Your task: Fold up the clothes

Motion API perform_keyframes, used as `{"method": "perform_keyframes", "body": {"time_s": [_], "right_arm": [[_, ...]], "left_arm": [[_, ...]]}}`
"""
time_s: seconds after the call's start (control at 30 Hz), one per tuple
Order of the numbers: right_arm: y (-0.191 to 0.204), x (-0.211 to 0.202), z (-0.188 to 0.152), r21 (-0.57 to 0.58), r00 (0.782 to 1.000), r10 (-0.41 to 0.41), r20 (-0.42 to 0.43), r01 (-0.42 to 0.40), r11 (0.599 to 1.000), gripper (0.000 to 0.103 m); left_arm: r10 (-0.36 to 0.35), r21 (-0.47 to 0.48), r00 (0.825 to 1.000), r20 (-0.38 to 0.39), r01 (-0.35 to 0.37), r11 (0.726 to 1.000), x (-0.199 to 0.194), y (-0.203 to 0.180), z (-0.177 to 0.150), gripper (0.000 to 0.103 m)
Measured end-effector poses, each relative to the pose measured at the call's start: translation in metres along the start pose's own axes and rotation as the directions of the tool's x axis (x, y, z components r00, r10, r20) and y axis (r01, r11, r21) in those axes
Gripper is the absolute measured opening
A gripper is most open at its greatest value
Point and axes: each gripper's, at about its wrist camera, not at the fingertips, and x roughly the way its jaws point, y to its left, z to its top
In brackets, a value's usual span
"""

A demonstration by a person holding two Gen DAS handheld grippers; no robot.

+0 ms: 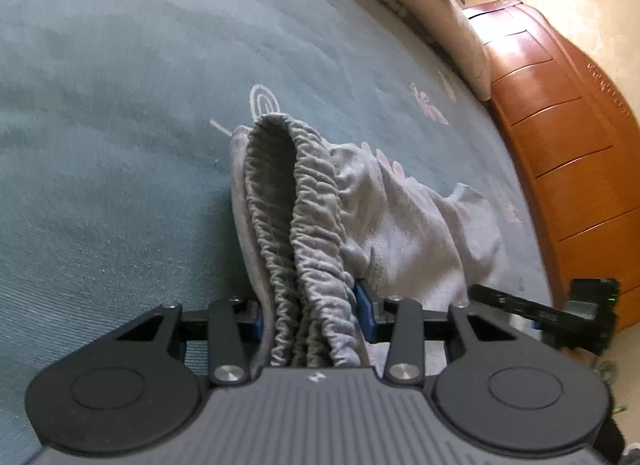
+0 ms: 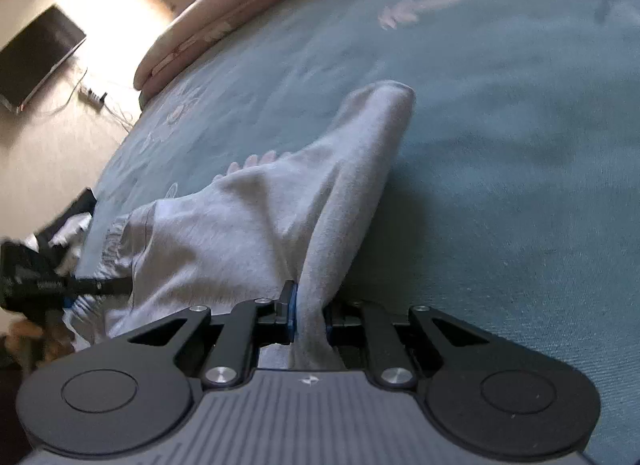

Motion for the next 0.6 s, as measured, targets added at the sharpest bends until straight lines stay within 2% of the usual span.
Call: {"method": "perform_keyframes", "body": {"time_s": [0.23,0.43,0.6], "right_arm": [[0.014,-0.021,0.001,-0.015,0.997,0.060,0.053,-0.059,0.998,0.014],[0.020,-0.043,-0.001,-0.036,0.987,0.136,0.083,-0.133,0.990,0.013],[0.028,-0.066,-0.004,-0.075,0.981,0.154,0.121,-0.145,0.987,0.014]], "left_arm": [[0.044,0.066,0.998,0.039,-0.046,0.997,-0.019,-0.026,-0.003,0.034],[0.044,0.117,0.997,0.066,-0.051,0.992,-0.034,-0.052,-0.003,0.032],[0.032,0.188,0.997,0.072,-0.045,0.981,-0.037,-0.082,-0.002,0.031]]}}
